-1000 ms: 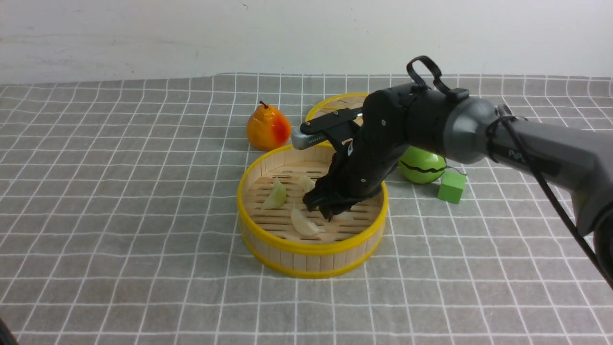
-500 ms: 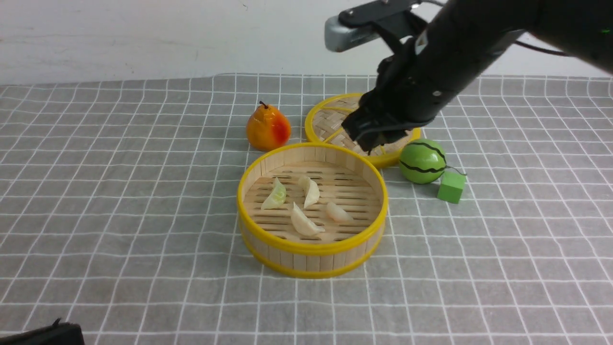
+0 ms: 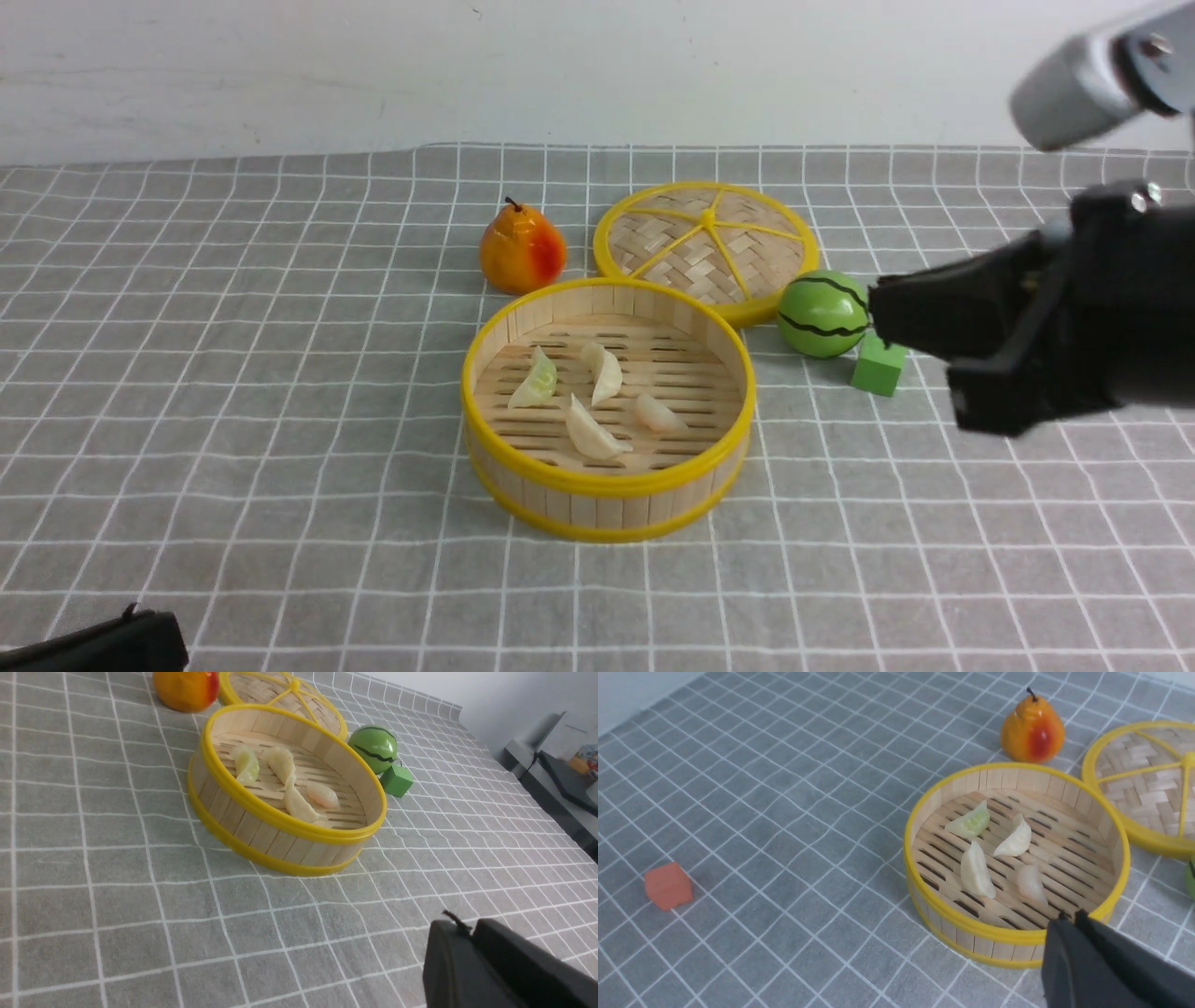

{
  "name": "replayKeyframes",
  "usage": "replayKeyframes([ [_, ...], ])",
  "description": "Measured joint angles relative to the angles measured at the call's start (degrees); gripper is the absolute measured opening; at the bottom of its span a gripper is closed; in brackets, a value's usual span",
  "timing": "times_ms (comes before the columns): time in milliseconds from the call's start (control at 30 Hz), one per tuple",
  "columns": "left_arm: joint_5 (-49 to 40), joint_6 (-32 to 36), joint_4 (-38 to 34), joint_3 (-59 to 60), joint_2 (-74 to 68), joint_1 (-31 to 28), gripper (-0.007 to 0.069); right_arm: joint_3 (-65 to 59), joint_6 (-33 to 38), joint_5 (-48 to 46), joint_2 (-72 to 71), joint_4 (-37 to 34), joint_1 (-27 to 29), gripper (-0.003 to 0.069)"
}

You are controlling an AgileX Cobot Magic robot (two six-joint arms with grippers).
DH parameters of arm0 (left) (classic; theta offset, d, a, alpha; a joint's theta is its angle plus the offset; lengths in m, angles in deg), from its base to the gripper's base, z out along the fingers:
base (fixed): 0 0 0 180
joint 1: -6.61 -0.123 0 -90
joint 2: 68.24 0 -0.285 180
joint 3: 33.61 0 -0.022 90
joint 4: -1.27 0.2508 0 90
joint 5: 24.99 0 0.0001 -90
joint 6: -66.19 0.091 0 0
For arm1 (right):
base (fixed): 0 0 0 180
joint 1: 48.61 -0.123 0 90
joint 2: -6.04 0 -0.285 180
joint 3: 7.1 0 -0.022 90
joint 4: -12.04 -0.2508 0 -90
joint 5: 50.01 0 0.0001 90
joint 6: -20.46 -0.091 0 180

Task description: Put the dumplings into the steamer on the table with the grey tablecloth.

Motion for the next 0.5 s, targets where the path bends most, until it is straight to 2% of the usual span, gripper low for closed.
replayKeyframes([
  [167,-0.7,0.0,0.0,0.0,0.0,0.0,0.0059,-6.1,2.2,2.2,-8.0,-1.5,0.0,-0.002],
  [500,-0.8,0.0,0.0,0.0,0.0,0.0,0.0059,-9.9,2.3,-2.8,-15.6,-1.7,0.0,-0.0016],
])
